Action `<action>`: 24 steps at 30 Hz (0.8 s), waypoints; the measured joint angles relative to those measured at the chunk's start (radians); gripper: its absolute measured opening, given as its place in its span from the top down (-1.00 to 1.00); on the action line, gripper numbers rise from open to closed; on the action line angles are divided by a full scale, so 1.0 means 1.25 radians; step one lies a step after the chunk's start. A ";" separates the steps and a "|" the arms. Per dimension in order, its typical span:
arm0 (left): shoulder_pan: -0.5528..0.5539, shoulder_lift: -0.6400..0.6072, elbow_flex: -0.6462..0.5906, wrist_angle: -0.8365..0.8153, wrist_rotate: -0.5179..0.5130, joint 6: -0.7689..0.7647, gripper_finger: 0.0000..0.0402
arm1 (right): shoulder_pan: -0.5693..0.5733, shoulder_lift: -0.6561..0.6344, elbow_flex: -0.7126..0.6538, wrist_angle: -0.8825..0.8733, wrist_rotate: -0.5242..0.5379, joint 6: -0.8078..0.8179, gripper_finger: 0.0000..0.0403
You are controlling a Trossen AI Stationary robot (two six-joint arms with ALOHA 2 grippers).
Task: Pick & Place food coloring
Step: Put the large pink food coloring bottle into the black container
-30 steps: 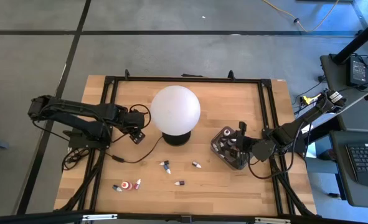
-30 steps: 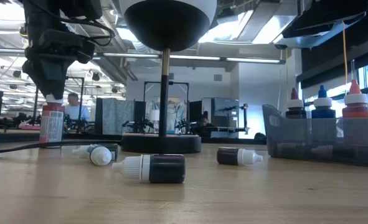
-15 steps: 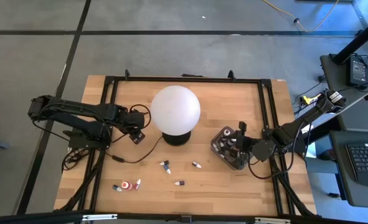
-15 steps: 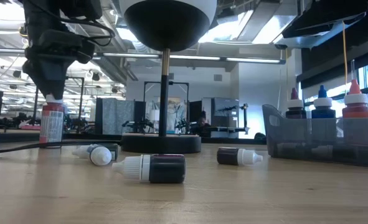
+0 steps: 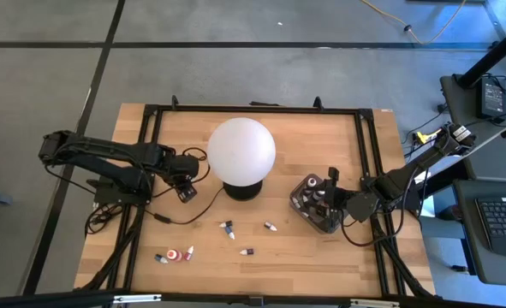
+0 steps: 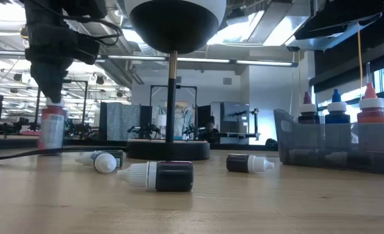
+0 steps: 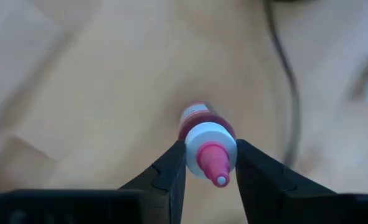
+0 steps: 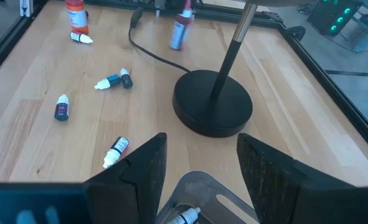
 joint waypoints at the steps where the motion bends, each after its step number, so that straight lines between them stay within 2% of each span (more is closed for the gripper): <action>1: -0.007 0.000 0.006 0.004 0.016 0.001 0.46 | 0.000 0.000 0.000 0.000 0.000 0.000 0.02; 9: -0.099 0.000 0.057 0.214 0.203 0.049 0.46 | 0.000 0.000 0.000 0.000 0.000 0.000 0.02; 11: -0.133 0.000 0.067 0.251 0.225 0.047 0.46 | 0.000 0.000 0.000 0.000 0.000 0.002 0.02; 14: -0.188 0.000 0.074 0.312 0.224 0.027 0.46 | 0.000 0.000 0.000 0.000 0.000 0.002 0.02; 18: -0.264 0.006 0.076 0.562 0.225 0.055 0.46 | 0.000 0.000 0.001 0.000 0.000 -0.013 0.02; 21: -0.312 0.022 0.078 0.745 0.224 0.121 0.46 | 0.000 0.000 0.001 0.001 0.002 -0.021 0.02; 24: -0.356 0.064 0.139 0.770 0.162 0.232 0.46 | 0.000 0.000 0.001 0.001 0.002 -0.017 0.02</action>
